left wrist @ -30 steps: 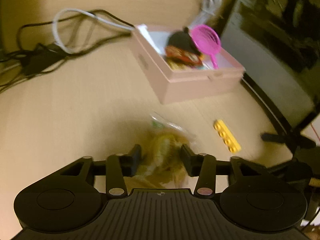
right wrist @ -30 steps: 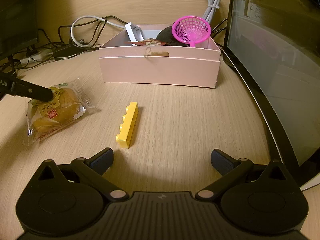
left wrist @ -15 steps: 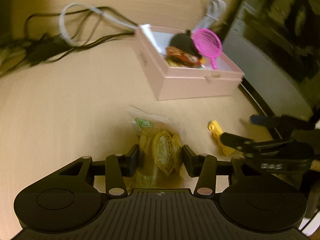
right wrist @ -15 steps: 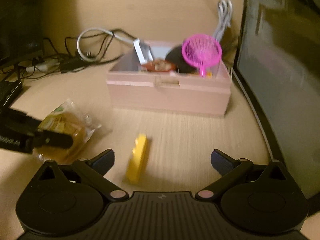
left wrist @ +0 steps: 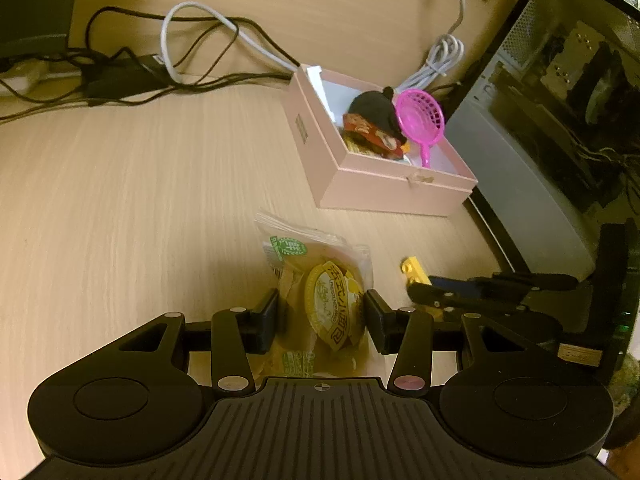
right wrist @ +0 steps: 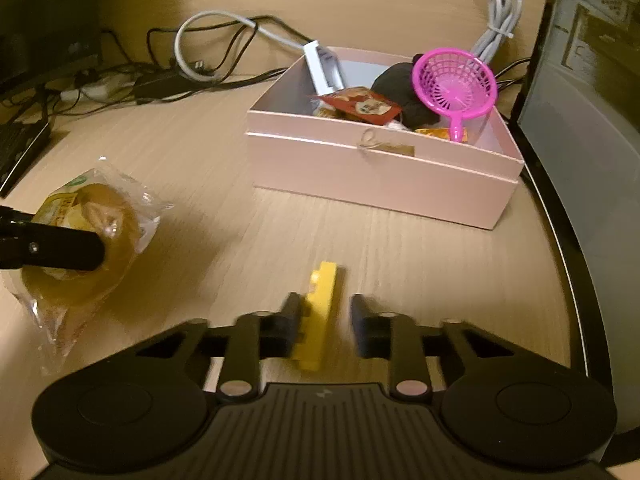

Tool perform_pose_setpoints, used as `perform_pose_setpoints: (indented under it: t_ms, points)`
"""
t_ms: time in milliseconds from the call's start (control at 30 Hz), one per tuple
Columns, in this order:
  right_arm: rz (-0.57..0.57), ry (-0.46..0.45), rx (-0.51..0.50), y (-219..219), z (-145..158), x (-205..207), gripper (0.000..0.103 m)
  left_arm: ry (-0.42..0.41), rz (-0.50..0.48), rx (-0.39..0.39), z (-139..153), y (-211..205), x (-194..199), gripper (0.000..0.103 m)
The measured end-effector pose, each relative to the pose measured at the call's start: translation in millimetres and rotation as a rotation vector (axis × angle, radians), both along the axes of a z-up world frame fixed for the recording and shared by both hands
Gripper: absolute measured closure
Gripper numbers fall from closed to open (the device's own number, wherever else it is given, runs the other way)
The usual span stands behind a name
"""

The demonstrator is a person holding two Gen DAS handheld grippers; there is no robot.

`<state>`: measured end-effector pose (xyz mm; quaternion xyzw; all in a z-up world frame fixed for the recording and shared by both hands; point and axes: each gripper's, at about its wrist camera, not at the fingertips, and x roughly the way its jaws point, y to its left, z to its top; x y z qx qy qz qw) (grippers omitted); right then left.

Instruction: Organize objects

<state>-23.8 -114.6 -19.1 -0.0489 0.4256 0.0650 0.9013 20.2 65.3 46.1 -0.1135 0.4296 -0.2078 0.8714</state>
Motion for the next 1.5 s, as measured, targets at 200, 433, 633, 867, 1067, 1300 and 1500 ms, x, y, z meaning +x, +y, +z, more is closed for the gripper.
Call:
perform_pose_setpoints:
  t_ms: [200,433,633,867,1067,1300,1500]
  points:
    - [-0.007,-0.011,0.016,-3,16,-15,0.091,0.013,-0.038,0.015,-4,-6,-2,0.053]
    - [-0.049,-0.046,0.042,-22,43,-29,0.091,0.02,-0.076,0.004,-7,-17,-1,0.054]
    - [-0.087,-0.081,0.069,-36,60,-43,0.091,0.013,-0.081,-0.029,1,-27,10,0.054]
    - [-0.14,-0.133,0.086,-49,73,-59,0.091,-0.117,-0.038,-0.059,46,-35,63,0.054]
    - [-0.162,-0.148,0.085,-53,75,-61,0.091,-0.211,0.001,-0.096,65,-58,117,0.053]
    - [-0.171,-0.145,0.068,-55,76,-55,0.091,-0.136,0.031,-0.11,27,-85,167,0.053]
    - [-0.176,-0.123,0.041,-60,73,-48,0.091,-0.084,-0.033,0.03,6,-107,178,0.048]
